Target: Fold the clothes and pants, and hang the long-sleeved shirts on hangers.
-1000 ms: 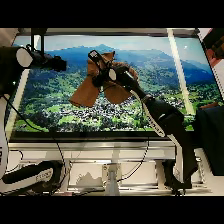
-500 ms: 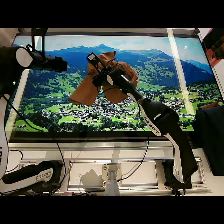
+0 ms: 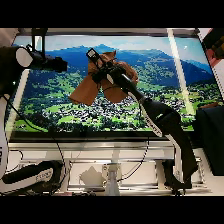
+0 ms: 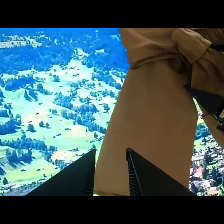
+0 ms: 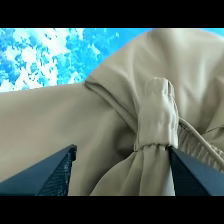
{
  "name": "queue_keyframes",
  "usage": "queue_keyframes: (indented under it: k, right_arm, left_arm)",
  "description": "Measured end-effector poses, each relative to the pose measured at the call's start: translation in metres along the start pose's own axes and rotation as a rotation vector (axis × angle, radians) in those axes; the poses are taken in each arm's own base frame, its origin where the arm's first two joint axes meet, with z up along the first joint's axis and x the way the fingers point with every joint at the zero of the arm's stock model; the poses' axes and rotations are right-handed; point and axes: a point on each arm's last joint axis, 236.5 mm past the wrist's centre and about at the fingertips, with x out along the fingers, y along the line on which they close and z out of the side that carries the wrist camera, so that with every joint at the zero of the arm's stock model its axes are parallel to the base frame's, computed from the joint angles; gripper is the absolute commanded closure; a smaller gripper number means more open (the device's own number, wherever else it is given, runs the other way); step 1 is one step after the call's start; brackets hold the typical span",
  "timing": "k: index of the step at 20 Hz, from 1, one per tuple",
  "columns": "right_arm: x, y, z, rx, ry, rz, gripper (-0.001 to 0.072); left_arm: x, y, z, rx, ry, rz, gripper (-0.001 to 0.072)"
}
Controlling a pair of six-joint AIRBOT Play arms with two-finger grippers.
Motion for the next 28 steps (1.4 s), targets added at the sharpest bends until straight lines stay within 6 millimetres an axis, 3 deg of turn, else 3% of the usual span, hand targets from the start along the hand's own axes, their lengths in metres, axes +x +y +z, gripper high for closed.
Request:
queue_keyframes:
  k: [14, 16, 18, 19, 22, 23, 24, 28]
  right_arm:
    - [-0.001, 0.017, -0.003, -0.068, 0.022, 0.023, 0.0054]
    - [0.005, 0.019, -0.009, -0.074, 0.027, 0.025, 0.0119]
    - [0.012, 0.019, -0.013, -0.076, 0.020, 0.022, 0.0131]
    - [0.016, 0.017, -0.015, -0.074, 0.016, 0.018, 0.0188]
    - [0.022, 0.005, -0.023, -0.064, 0.017, 0.003, 0.0465]
    - [0.023, 0.000, -0.025, -0.058, 0.019, -0.003, 0.0638]
    - [0.024, -0.006, -0.026, -0.053, 0.016, -0.010, 0.0674]
    - [0.011, -0.021, -0.017, -0.042, 0.010, -0.027, 0.0675]
  left_arm:
    - [0.000, 0.000, 0.000, -0.001, 0.000, 0.000, 0.0466]
    - [0.000, 0.000, 0.000, -0.001, 0.001, -0.001, 0.0466]
    - [0.000, 0.000, 0.000, -0.001, 0.001, -0.001, 0.0466]
    - [0.000, 0.000, 0.000, -0.001, 0.001, -0.001, 0.0466]
    - [0.002, 0.000, -0.001, -0.001, 0.004, -0.002, 0.0465]
    - [0.003, -0.001, -0.002, -0.004, 0.007, -0.005, 0.0466]
    - [0.006, -0.002, -0.003, -0.008, 0.012, -0.011, 0.0466]
    - [0.021, -0.011, -0.008, -0.037, 0.036, -0.053, 0.0465]
